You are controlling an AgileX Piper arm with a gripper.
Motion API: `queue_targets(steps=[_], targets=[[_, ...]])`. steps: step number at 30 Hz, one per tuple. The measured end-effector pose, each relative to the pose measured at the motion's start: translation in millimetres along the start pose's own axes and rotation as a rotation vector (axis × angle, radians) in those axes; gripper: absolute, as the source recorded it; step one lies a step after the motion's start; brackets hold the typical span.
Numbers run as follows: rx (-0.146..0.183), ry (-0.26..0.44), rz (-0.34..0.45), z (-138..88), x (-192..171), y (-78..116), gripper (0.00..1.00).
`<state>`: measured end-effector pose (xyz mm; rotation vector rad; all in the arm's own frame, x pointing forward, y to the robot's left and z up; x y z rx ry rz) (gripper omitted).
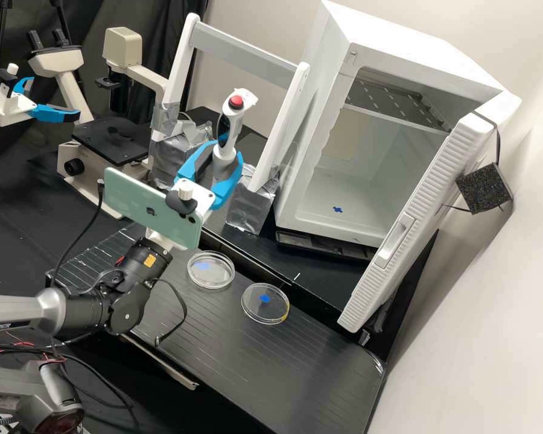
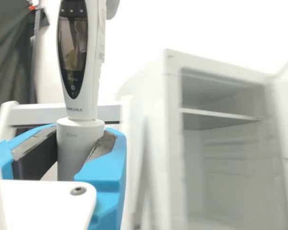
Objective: Use the pipette
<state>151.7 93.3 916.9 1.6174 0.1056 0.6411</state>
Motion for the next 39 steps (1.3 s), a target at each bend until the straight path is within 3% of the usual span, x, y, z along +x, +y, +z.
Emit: queue_targets(steps=[7,18,39], targets=[[-0.031,-0.075,0.062,12,-18,4.3,0.00],[-0.049,-0.160,0.104,22,-41,0.3,0.00],[-0.050,-0.159,0.120,21,-43,1.3,0.00]])
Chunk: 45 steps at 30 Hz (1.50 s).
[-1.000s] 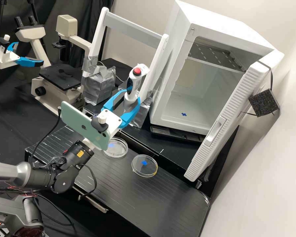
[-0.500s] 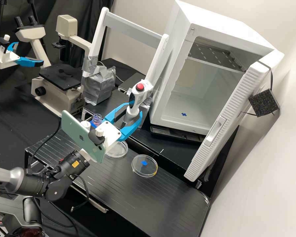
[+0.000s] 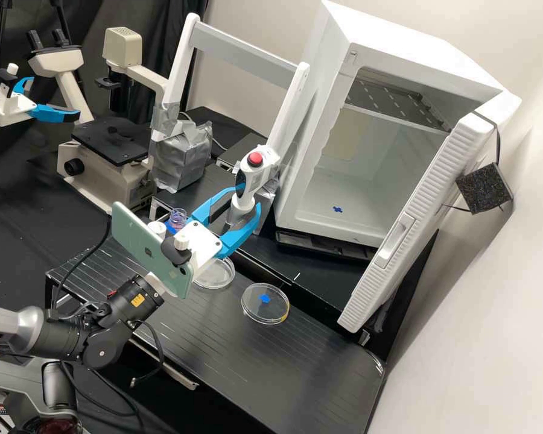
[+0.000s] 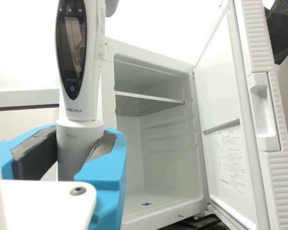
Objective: Use the pipette
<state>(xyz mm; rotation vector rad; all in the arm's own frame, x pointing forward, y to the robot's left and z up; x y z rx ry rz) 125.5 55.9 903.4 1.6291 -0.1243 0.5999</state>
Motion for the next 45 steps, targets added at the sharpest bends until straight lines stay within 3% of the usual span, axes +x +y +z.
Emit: queue_targets(steps=[10,14,18,22,26,28,34,45], targets=[[0.022,0.050,-0.034,-8,4,-3.3,0.00],[0.036,0.147,-0.095,-25,22,-4.1,0.00],[0.030,0.324,-0.229,-59,50,-10.4,0.00],[0.007,0.421,-0.339,-89,68,-16.7,0.00],[-0.006,0.452,-0.422,-117,94,-23.3,0.00],[-0.016,0.441,-0.442,-128,107,-24.8,0.00],[-0.051,0.321,-0.524,-147,150,-42.7,0.00],[-0.106,0.125,-0.575,-156,205,-68.4,0.00]])
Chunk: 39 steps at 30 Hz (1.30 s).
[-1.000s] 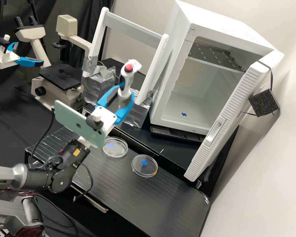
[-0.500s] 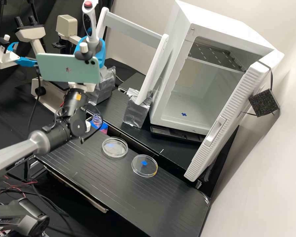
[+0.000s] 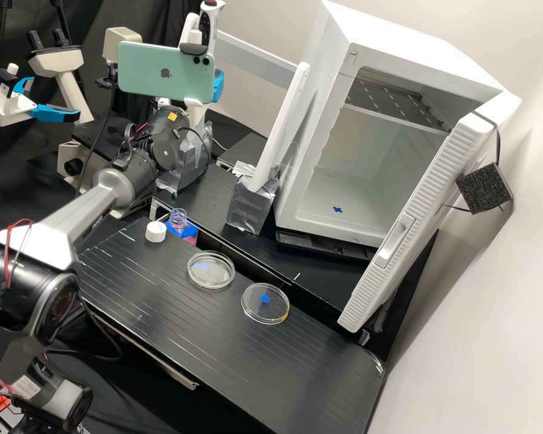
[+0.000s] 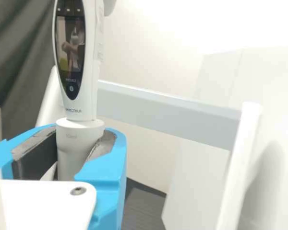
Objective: Use the pipette
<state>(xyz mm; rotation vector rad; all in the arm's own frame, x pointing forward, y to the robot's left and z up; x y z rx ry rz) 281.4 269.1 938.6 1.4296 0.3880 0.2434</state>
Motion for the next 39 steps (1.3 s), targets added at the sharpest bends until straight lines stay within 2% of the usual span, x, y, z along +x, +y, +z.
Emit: queue_targets(steps=[8,13,14,16,17,18,19,20,21,22,23,26,28,30,35,39], targets=[[0.005,-0.084,-0.004,2,25,5.3,0.00],[0.009,-0.105,-0.013,1,36,3.9,0.00],[0.015,-0.111,-0.017,0,38,3.0,0.00],[0.059,-0.137,-0.025,-1,42,3.1,0.00],[0.074,-0.186,-0.045,2,45,4.1,0.00],[0.110,-0.211,-0.059,5,47,6.7,0.00],[0.124,-0.236,-0.092,7,48,7.8,0.00],[0.106,-0.249,-0.130,10,49,7.6,0.00],[0.112,-0.259,-0.173,14,50,5.9,0.00],[0.119,-0.243,-0.219,15,50,3.2,0.00],[0.152,-0.211,-0.253,13,52,0.0,0.00],[0.146,-0.120,-0.345,5,56,-12.0,0.00],[0.149,-0.100,-0.369,4,56,-14.5,0.00],[0.141,-0.088,-0.369,3,56,-14.4,0.00],[0.154,-0.058,-0.339,4,53,-7.2,0.00],[0.146,-0.011,-0.282,3,39,7.6,0.00]])
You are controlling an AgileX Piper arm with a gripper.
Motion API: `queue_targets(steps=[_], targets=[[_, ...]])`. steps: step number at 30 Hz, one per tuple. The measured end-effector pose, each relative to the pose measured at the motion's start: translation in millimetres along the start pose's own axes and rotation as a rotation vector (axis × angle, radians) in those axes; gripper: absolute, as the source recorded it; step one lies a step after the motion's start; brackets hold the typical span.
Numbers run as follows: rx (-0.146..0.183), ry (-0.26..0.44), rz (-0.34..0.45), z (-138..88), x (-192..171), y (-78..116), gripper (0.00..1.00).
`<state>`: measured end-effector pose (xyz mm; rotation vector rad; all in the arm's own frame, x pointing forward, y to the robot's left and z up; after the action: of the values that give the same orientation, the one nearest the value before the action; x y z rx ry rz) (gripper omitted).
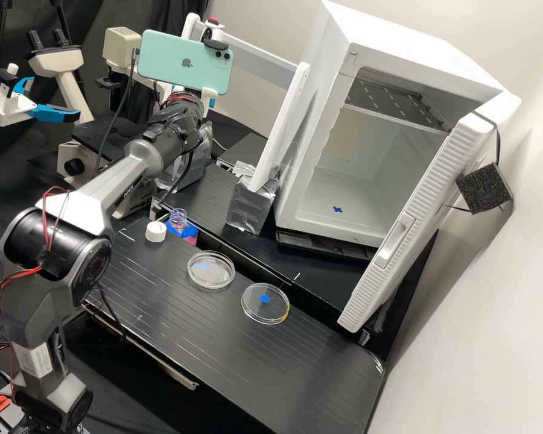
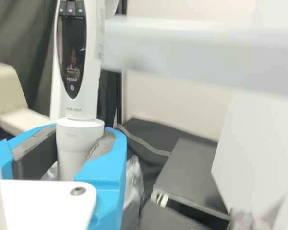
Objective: Use the pipette
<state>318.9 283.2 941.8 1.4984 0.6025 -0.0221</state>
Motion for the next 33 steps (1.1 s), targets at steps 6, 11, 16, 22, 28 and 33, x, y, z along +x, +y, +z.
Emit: queue_targets(steps=[6,11,16,22,28,33], targets=[[-0.003,0.058,0.129,-14,-28,25.1,0.00],[0.022,0.048,0.156,-19,-27,33.7,0.00],[-0.007,-0.011,0.110,-15,-9,29.6,0.00],[0.004,-0.070,0.041,-4,12,21.9,0.00],[0.009,-0.080,0.027,-3,18,24.2,0.00],[0.008,-0.080,0.037,-3,17,27.6,0.00]])
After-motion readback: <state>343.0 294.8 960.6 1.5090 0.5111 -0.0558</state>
